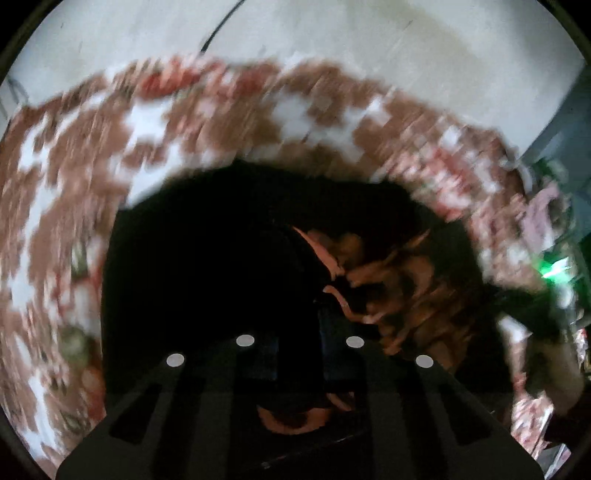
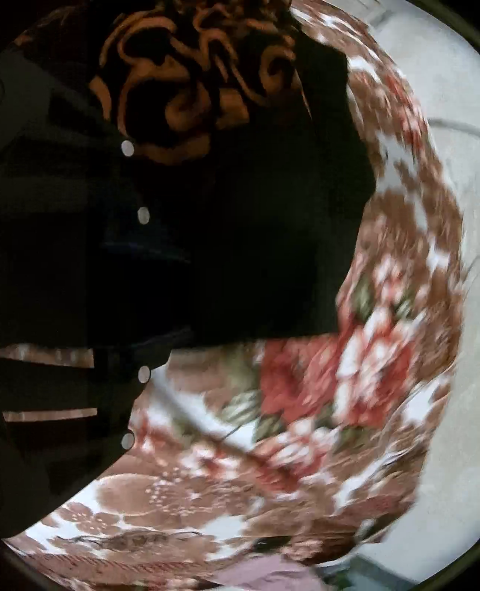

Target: Fold large clothes

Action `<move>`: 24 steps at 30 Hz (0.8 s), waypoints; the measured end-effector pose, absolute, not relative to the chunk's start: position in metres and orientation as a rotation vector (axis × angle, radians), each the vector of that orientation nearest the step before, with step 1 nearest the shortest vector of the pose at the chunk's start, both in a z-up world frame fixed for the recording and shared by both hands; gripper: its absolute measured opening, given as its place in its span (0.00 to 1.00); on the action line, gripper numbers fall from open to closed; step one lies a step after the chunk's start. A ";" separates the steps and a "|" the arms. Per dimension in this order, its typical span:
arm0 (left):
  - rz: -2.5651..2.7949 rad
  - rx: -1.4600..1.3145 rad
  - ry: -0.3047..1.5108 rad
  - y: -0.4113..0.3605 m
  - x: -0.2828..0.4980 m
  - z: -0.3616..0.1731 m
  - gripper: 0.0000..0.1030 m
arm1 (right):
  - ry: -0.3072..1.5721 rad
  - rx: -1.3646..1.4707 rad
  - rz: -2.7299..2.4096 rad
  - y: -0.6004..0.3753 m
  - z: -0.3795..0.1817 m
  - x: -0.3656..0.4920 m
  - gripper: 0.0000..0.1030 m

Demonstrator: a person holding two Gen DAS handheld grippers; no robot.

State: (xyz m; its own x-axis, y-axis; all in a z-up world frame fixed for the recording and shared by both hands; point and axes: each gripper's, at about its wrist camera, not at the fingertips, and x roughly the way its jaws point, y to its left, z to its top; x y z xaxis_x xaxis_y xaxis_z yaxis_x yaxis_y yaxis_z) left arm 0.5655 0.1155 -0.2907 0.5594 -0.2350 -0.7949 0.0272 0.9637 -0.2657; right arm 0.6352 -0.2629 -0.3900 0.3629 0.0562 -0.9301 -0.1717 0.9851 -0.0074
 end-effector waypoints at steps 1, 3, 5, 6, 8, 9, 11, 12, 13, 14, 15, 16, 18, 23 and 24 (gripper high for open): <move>-0.164 -0.236 0.940 0.116 0.567 -0.279 0.14 | 1.209 -0.099 0.155 -0.268 -0.395 0.638 0.38; -0.164 -0.234 0.914 0.117 0.571 -0.269 0.14 | 1.189 -0.105 0.172 -0.272 -0.395 0.640 0.40; -0.125 -0.228 0.952 0.128 0.577 -0.288 0.14 | 1.154 -0.170 0.172 -0.264 -0.392 0.637 0.41; -0.100 -0.237 0.989 0.134 0.579 -0.302 0.16 | 1.150 -0.183 0.171 -0.260 -0.393 0.636 0.42; -0.047 -0.298 1.150 0.152 0.584 -0.358 0.29 | 1.156 -0.182 0.155 -0.257 -0.400 0.636 0.45; -0.038 -0.299 1.178 0.154 0.583 -0.372 0.44 | 1.155 -0.178 0.141 -0.257 -0.404 0.636 0.47; 0.012 -0.221 1.164 0.155 0.574 -0.389 0.71 | 1.138 -0.171 0.103 -0.263 -0.407 0.637 0.64; 0.027 -0.205 1.143 0.157 0.569 -0.389 0.74 | 1.141 -0.135 0.095 -0.268 -0.407 0.637 0.64; 0.028 -0.217 1.137 0.159 0.566 -0.387 0.74 | 1.146 -0.082 0.089 -0.273 -0.404 0.637 0.64; 0.042 -0.227 1.124 0.162 0.562 -0.383 0.74 | 1.139 -0.058 0.087 -0.275 -0.400 0.637 0.65; 0.058 -0.222 1.104 0.164 0.558 -0.376 0.72 | 1.127 -0.040 0.092 -0.275 -0.395 0.635 0.66; 0.070 -0.193 1.068 0.163 0.554 -0.363 0.72 | 1.107 -0.022 0.110 -0.272 -0.385 0.632 0.66; 0.074 -0.133 1.019 0.156 0.547 -0.342 0.72 | 1.077 -0.015 0.138 -0.259 -0.369 0.630 0.72; 0.015 -0.066 0.965 0.127 0.549 -0.311 0.79 | 0.988 -0.005 0.221 -0.206 -0.331 0.628 0.87; 0.017 -0.079 0.974 0.124 0.550 -0.315 0.79 | 0.982 -0.009 0.227 -0.198 -0.329 0.628 0.88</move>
State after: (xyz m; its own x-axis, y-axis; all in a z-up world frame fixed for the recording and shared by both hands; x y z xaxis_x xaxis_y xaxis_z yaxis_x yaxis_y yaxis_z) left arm 0.5496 0.1236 -0.3150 0.5619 -0.0213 -0.8269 -0.0496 0.9970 -0.0594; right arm 0.6278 -0.1981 -0.3287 0.5333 0.1859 -0.8252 -0.1943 0.9764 0.0944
